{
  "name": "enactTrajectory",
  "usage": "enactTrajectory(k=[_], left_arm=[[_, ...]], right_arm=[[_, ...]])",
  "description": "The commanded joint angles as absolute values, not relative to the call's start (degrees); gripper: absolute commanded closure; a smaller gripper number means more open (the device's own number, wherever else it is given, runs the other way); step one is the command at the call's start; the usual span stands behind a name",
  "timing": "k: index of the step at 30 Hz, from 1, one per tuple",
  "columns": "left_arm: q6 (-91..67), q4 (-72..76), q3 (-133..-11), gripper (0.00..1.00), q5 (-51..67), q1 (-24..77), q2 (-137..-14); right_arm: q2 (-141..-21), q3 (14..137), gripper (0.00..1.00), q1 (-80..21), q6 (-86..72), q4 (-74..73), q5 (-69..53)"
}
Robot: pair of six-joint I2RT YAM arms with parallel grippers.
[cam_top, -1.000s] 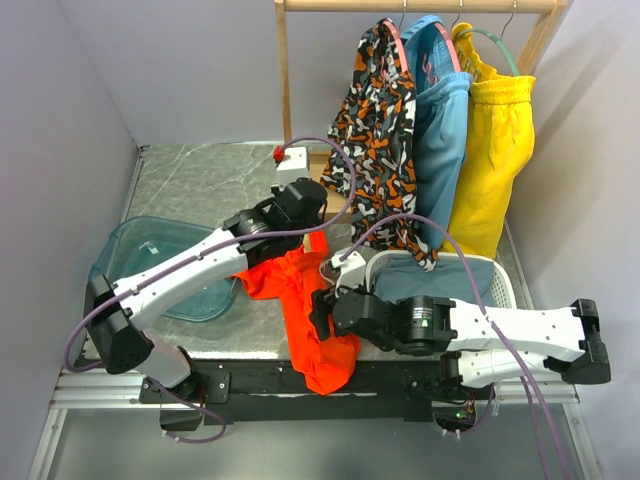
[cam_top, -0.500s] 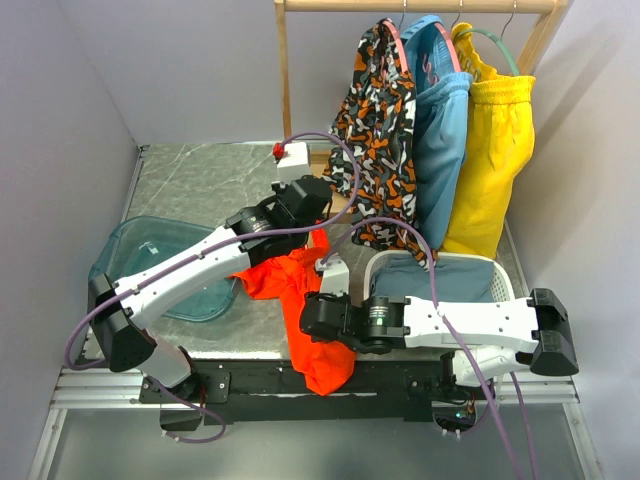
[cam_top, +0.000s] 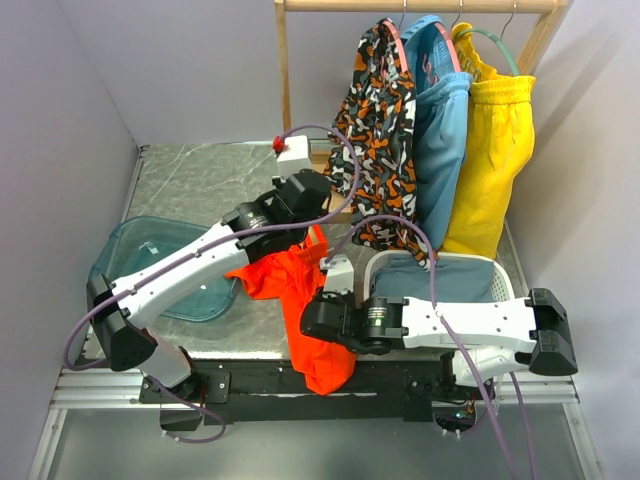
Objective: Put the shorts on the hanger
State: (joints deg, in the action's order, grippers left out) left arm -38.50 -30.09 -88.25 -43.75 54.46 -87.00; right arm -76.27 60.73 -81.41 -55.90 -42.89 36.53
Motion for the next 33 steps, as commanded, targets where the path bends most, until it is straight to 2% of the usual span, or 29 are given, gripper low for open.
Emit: enactTrajectory(k=[1,5,8,12,22,28,33], left_arm=[[-37.4,-31.9,-95.5,0.78,-42.1,54.7,-86.0],[-36.7,-33.9,-97.6,0.47,-39.5,54.6,-84.6],[-36.2,-36.4,-99.7,0.30,-37.6,54.6,-83.9],[-35.5,-38.2,-100.5,0.19,-34.6,54.6,-80.8],[-35.1,-41.0,-103.3,0.15,-34.9,54.6,-73.0],[-34.0,-42.4,-107.9,0.15,-36.7,54.6,-70.4],[-35.3,-42.5,-108.5,0.17,-36.2,54.6,-67.5]], right_arm=[[-71.8,59.5,1.00,-81.8,-51.9,-41.2,42.6],[-69.2,59.0,1.00,-82.1,-50.4,-40.6,44.6],[-67.1,58.6,1.00,-82.1,-49.1,-39.9,45.5],[-63.9,57.7,1.00,-82.1,-48.1,-39.3,47.3],[-57.7,59.3,1.00,-82.2,-46.2,-39.4,52.6],[-59.3,69.0,1.00,-81.1,-44.0,-43.1,59.2],[-62.3,76.7,1.00,-74.4,-37.4,-41.8,56.4]])
